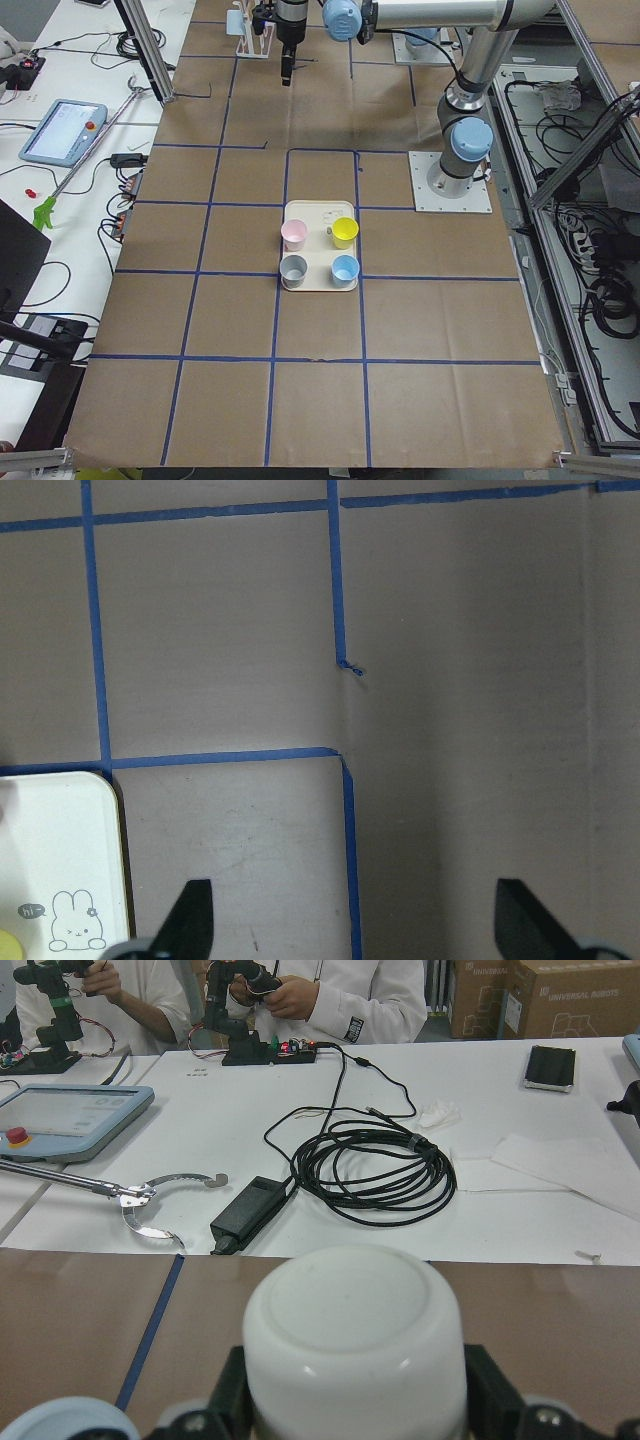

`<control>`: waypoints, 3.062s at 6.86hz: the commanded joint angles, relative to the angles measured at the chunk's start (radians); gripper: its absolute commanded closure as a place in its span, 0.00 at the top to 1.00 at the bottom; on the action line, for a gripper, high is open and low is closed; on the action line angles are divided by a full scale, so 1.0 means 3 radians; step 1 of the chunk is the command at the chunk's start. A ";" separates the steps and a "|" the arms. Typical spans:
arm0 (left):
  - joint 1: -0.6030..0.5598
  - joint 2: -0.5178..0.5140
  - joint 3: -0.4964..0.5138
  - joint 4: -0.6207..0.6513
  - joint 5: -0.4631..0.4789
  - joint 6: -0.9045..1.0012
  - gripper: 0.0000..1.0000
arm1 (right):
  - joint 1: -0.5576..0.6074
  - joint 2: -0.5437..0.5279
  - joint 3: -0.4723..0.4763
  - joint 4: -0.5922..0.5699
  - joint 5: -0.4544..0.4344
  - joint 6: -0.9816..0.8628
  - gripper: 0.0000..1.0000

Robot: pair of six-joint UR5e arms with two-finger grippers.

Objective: Transfer IKEA cup to right arm and place on rack

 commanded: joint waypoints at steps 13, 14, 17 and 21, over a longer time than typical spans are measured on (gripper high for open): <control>0.0032 0.0057 -0.0001 -0.0214 -0.0044 -0.0046 1.00 | 0.0015 -0.0339 -0.0138 0.0487 -0.0030 0.0070 1.00; 0.0032 0.0057 -0.0001 -0.0214 -0.0049 -0.0046 1.00 | 0.0015 -0.0472 -0.0266 0.0936 -0.0050 0.0070 1.00; 0.0027 0.0057 0.0004 -0.0203 -0.0049 -0.0041 1.00 | 0.0061 -0.0957 -0.0476 0.2392 -0.0650 -0.0083 1.00; 0.0027 0.0052 0.0004 -0.0178 -0.0054 -0.0025 1.00 | 0.0806 -0.1491 -0.0538 0.4619 -0.1283 -0.0120 1.00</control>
